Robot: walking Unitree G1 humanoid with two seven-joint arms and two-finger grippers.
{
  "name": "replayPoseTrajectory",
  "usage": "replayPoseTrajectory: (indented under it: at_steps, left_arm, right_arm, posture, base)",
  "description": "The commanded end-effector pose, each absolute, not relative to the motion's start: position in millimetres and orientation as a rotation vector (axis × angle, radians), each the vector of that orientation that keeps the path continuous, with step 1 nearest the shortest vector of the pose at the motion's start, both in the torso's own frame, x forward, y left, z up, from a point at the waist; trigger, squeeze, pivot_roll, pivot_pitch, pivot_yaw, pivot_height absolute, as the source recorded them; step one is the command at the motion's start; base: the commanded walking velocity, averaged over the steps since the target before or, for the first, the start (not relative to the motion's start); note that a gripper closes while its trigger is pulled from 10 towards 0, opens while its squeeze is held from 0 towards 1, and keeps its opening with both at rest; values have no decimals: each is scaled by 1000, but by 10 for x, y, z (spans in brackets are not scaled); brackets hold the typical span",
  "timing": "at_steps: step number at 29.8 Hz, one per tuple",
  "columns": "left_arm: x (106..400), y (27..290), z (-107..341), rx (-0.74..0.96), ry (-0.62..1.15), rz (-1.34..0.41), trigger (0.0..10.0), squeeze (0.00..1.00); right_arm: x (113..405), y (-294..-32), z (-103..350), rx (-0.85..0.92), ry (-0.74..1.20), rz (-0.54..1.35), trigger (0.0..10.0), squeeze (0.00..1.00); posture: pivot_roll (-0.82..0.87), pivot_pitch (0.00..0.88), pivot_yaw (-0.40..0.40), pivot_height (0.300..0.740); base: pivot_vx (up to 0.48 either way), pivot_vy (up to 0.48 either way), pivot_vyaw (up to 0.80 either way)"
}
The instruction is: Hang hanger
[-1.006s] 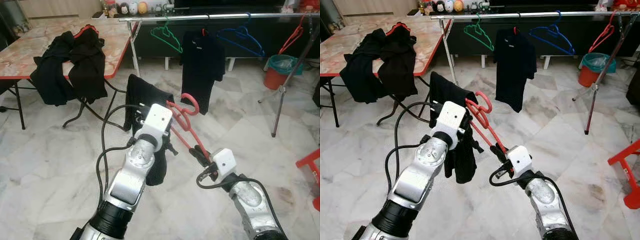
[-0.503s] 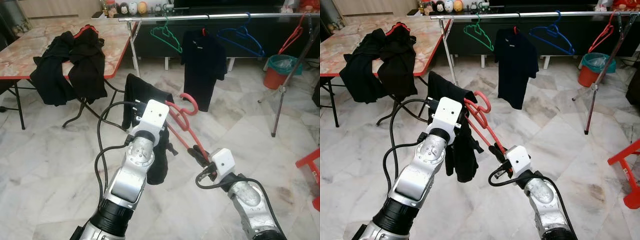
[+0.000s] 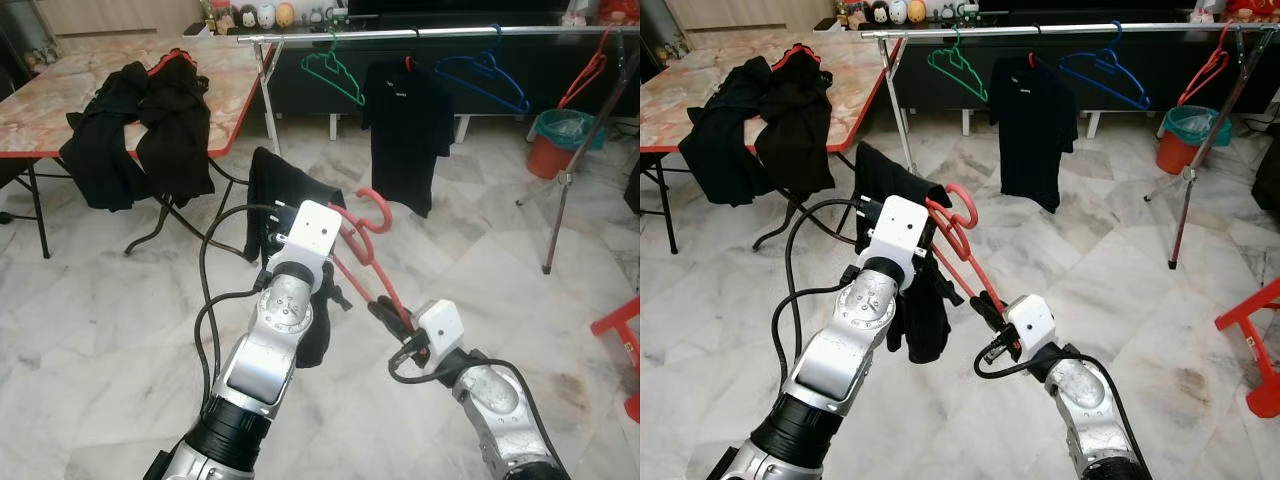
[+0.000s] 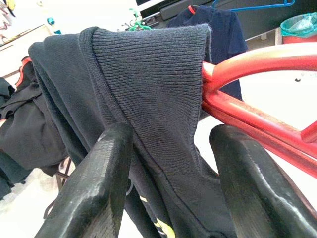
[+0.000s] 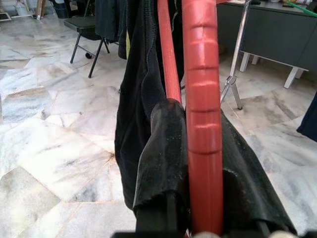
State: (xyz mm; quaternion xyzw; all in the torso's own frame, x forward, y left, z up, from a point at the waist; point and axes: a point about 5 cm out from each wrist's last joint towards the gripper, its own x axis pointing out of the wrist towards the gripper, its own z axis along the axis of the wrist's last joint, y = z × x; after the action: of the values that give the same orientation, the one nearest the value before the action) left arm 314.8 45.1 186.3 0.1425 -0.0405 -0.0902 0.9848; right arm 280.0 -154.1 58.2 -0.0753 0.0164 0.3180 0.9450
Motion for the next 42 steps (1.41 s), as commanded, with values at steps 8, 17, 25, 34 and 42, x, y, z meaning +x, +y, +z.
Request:
replayPoseTrajectory:
  at_steps: [8,17,25,34,42]
  left_arm:
    - [3180,495,1964,338,-141,-106,10000,0]
    - [3189,505,2007,384,-175,-79,8078,0]
    - [3184,487,1988,406,-175,-90,0,0]
    - [3187,483,1984,410,-175,-90,0,0]
    - [3189,480,1982,416,-172,-101,0,0]
  right_arm:
    - [2780,-1436,682,-139,-14,734,10000,0]
    - [2716,-1408,657,-119,5,769,10000,0]
    - [2712,-1396,686,-112,3,777,10000,0]
    - [2699,-1406,679,-107,11,784,10000,0]
    - [2725,-1435,684,-118,12,768,10000,0]
  posture:
    - [-6,27,61,740]
    - [-9,29,60,740]
    - [-12,26,60,740]
    - [-12,26,59,740]
    - [-10,26,59,740]
  base:
    - [0,0,0]
    - [0,0,0]
    - [0,0,0]
    - [0,0,0]
    - [0,0,0]
